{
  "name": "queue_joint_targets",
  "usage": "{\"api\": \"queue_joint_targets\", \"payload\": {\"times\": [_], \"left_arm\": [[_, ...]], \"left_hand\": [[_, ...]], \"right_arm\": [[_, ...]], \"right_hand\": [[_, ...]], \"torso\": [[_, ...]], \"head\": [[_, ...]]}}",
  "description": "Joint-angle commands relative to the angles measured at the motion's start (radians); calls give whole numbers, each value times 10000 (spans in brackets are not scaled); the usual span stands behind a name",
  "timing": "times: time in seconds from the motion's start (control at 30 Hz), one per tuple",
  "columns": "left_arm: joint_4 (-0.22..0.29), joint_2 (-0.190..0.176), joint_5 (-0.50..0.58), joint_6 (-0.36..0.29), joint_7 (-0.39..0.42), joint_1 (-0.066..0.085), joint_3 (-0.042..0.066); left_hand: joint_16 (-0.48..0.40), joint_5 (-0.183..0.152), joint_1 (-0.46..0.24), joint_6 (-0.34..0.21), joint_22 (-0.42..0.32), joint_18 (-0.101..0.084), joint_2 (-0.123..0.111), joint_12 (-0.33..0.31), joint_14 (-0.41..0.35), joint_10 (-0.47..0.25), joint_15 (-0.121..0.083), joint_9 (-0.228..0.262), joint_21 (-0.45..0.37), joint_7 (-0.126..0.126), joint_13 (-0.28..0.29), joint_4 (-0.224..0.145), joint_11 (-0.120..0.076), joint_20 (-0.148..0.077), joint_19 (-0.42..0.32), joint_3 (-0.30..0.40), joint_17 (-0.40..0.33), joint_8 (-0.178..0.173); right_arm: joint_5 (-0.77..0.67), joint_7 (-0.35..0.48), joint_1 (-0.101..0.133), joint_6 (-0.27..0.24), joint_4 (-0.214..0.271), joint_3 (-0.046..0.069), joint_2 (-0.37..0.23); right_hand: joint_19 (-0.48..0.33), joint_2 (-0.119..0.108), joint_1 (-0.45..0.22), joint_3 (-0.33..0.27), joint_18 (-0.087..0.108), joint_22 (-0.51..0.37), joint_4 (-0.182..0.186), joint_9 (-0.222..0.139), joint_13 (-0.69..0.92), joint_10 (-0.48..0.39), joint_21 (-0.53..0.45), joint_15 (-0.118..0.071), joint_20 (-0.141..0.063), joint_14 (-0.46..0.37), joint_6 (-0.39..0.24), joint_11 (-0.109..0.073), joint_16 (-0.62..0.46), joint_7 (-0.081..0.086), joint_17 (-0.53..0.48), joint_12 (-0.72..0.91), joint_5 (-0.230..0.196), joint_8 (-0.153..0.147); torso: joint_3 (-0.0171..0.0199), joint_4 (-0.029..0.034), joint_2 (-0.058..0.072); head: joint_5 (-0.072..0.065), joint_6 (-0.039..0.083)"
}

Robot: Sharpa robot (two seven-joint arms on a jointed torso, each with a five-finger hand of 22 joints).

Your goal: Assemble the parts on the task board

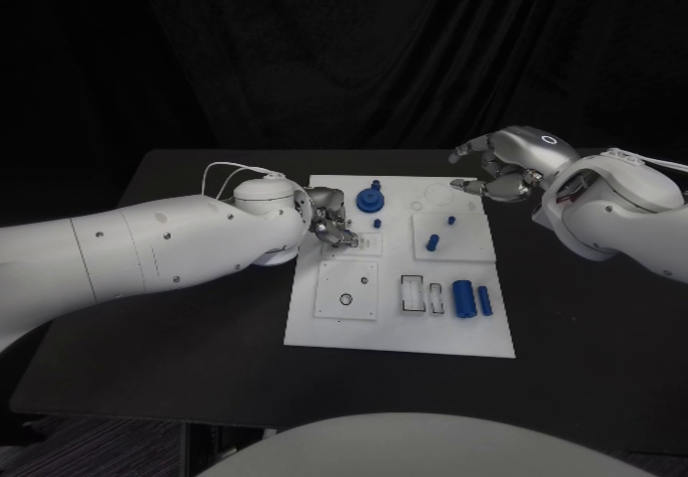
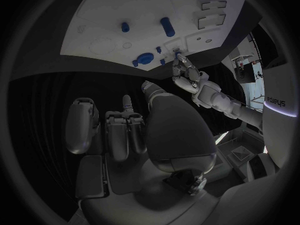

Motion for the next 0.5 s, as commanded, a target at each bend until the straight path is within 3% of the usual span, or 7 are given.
{"api": "queue_joint_targets", "payload": {"times": [0.03, 0.5], "left_arm": [[84, -51, 821, -292, -519, -18, 9], [284, -202, 1208, -1098, -716, -21, 8]], "left_hand": [[26, -41, -124, 214, 1690, -97, -15, -3, 1039, 1060, 2, 24, -59, -105, 2622, -13, -44, -25, 380, 98, 2631, -73], [26, -55, -365, 281, 1678, -92, 19, -3, 1039, 1060, -8, 72, -77, -102, 2622, 9, -50, -31, 376, 340, 2631, -131]], "right_arm": [[-24, -193, -30, 102, -10, 6, -19], [-24, -261, -53, 191, -20, 6, -8]], "right_hand": [[3, 9, 108, 9, -45, 1866, -74, -17, 2629, 1059, -28, 83, 62, 1046, 82, 76, 30, 16, 2635, 26, -8, -21], [-10, 17, 122, 18, -38, 1858, -87, -28, 2629, 1059, -58, 82, 63, 1046, 85, 75, 30, 14, 2635, 26, -8, -28]], "torso": [[16, 18, -10], [24, -11, 11]], "head": [[-4, 1], [18, 1]]}}
